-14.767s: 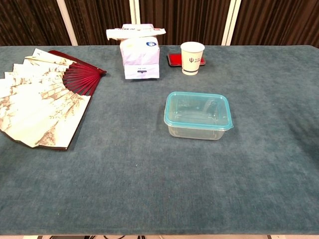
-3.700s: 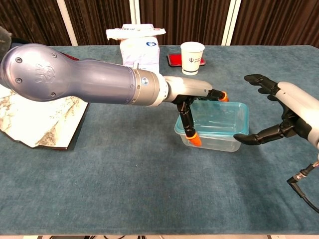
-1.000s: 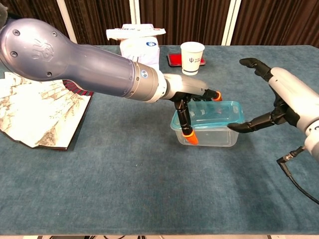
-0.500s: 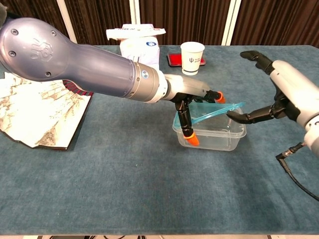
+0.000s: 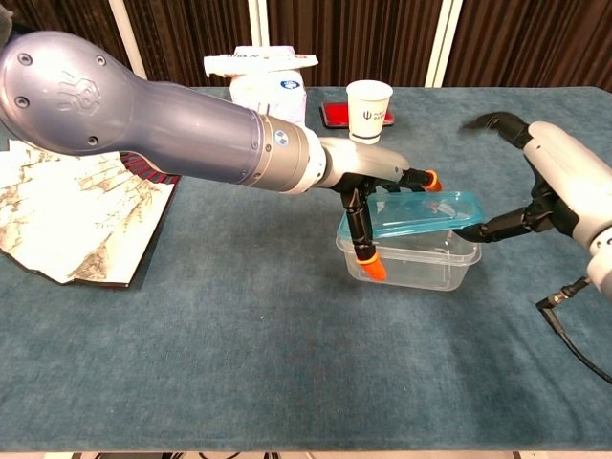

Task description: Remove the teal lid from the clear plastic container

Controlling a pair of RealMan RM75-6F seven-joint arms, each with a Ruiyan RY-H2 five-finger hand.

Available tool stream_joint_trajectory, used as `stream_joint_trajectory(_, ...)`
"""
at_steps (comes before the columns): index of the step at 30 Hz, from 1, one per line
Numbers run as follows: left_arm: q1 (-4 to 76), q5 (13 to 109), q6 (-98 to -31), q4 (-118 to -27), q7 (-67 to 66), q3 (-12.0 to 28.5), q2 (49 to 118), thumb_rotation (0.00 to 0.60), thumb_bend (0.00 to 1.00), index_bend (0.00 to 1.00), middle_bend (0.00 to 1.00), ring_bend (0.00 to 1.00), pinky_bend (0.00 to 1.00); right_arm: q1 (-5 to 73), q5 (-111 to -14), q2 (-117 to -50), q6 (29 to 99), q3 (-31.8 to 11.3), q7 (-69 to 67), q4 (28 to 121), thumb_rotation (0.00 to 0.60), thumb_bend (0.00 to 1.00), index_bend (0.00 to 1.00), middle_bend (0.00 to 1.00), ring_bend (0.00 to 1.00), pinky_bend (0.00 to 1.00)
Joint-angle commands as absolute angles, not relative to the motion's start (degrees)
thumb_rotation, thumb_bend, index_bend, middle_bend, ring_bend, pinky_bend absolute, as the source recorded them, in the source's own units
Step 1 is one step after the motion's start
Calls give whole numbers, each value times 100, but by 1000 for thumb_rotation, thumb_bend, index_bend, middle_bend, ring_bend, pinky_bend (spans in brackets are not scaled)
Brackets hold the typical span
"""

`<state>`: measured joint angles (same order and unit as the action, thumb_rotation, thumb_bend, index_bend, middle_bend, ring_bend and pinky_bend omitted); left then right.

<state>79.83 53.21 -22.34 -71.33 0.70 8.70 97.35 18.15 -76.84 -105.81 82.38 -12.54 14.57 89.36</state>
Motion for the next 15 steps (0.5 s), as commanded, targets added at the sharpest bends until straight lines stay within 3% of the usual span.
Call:
stream_joint_trajectory(1,7981,5314,-2270,-7117,11,833,9734,600,5,0,0,1,164,1813,-7731,-10570,8250,-1232,1386,8917,600,301,493,248,123,6)
stream_joint_trajectory(8,7957,5235,-2342,-7133,-68,789,9709,600,4,0,0,0,118,1787,-7745,-10551,8243,-1186,1296,8917,600,427,599,267,124,19)
stream_joint_trajectory(15,7870,5289,-2402,-7228,-28,835,9664,600,4,0,0,0,119,1780,-7743,-10582,8237,-1152,1324,8937,600,450,610,267,124,19)
